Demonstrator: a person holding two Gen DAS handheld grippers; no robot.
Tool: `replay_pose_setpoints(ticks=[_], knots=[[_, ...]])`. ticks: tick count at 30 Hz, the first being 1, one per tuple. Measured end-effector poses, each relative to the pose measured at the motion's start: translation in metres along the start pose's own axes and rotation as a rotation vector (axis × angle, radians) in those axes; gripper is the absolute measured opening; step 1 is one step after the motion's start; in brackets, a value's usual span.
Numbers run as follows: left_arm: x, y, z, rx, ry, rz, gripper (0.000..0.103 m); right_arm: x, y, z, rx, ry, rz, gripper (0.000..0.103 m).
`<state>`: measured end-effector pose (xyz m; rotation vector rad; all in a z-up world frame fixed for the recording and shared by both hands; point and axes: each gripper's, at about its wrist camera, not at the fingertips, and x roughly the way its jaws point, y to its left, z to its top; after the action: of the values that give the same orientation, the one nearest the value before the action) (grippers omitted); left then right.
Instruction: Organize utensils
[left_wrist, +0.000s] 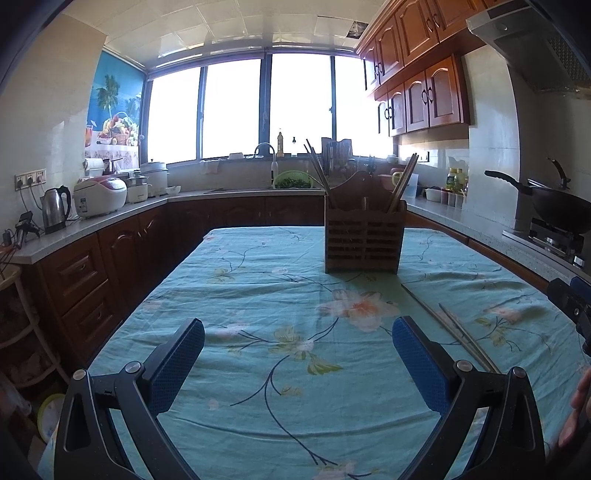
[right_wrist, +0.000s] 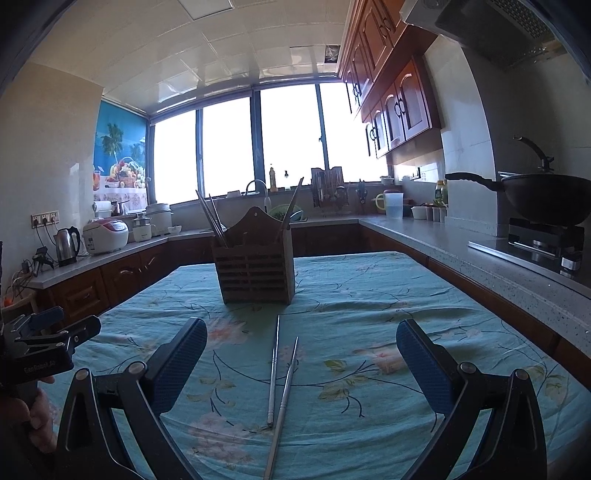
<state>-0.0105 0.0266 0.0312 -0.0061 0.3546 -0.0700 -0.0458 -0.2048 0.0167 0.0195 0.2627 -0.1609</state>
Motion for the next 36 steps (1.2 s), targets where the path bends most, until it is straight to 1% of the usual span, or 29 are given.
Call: replay_pose_setpoints(ticks=[8, 36], knots=[[-0.0018, 0.0027, -0.0033, -0.007, -0.026, 0.002, 0.102, -0.0050, 0.0041, 0.0005, -0.014, -0.034, 0.009, 0.103], [-0.0038, -0.0055, -0.0071, 0.016, -0.036, 0.006, 0.102, -0.0052, 0.0074, 0.0011, -0.011, -0.033, 0.021, 0.103]])
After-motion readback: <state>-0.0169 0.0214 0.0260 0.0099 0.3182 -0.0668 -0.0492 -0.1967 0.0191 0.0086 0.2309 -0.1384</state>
